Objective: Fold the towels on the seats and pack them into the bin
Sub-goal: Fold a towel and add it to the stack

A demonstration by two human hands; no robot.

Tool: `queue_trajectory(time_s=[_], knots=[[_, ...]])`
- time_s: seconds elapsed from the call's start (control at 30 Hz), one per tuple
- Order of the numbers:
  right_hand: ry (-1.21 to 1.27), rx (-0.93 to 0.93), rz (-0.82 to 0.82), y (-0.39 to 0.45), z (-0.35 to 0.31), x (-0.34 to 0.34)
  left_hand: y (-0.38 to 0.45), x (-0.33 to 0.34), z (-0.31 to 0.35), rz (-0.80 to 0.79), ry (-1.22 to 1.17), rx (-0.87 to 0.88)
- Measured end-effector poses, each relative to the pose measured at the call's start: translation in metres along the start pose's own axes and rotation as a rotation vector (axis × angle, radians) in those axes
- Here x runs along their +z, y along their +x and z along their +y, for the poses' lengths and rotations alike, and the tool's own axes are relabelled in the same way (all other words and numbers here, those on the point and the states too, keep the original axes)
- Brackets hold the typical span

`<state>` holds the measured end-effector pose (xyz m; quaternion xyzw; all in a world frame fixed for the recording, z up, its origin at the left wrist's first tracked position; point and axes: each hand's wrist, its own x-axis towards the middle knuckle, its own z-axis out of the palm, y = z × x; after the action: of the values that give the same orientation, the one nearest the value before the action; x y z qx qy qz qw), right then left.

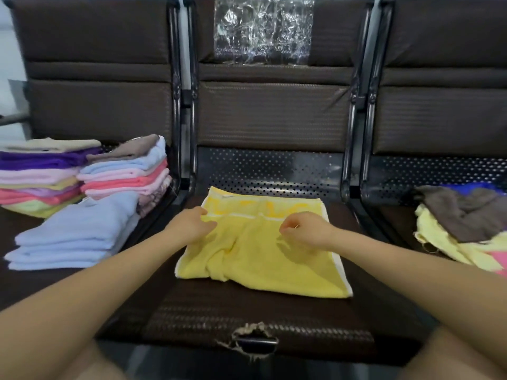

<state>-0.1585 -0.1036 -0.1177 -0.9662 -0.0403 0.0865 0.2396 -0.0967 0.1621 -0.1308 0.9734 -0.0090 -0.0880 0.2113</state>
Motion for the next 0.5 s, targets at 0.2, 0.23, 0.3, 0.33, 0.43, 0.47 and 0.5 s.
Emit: queue_trajectory(time_s=[0.2,0.23,0.3,0.33,0.43,0.47,0.5], knots=[[-0.078,-0.206,-0.177,-0.029,-0.037,0.033,-0.068,0.001,-0.013,-0.120,-0.018,-0.076],[-0.149,-0.232,-0.194,-0.032,-0.039,0.039,-0.075,0.003,-0.015,-0.130,-0.025,-0.084],[-0.240,-0.251,-0.190,-0.036,-0.037,0.048,-0.082,0.003,-0.019,-0.112,-0.054,-0.110],[-0.242,-0.249,-0.185,-0.038,-0.036,0.050,-0.086,0.001,-0.022,-0.109,-0.047,-0.127],[-0.163,-0.273,-0.205,-0.044,-0.029,0.046,-0.092,-0.003,-0.028,-0.120,-0.043,-0.182],[-0.125,-0.288,-0.226,-0.048,-0.027,0.044,-0.094,-0.004,-0.029,-0.126,-0.104,-0.196],[-0.093,-0.309,-0.240,-0.052,-0.024,0.042,-0.095,-0.003,-0.031,-0.134,-0.223,-0.203]])
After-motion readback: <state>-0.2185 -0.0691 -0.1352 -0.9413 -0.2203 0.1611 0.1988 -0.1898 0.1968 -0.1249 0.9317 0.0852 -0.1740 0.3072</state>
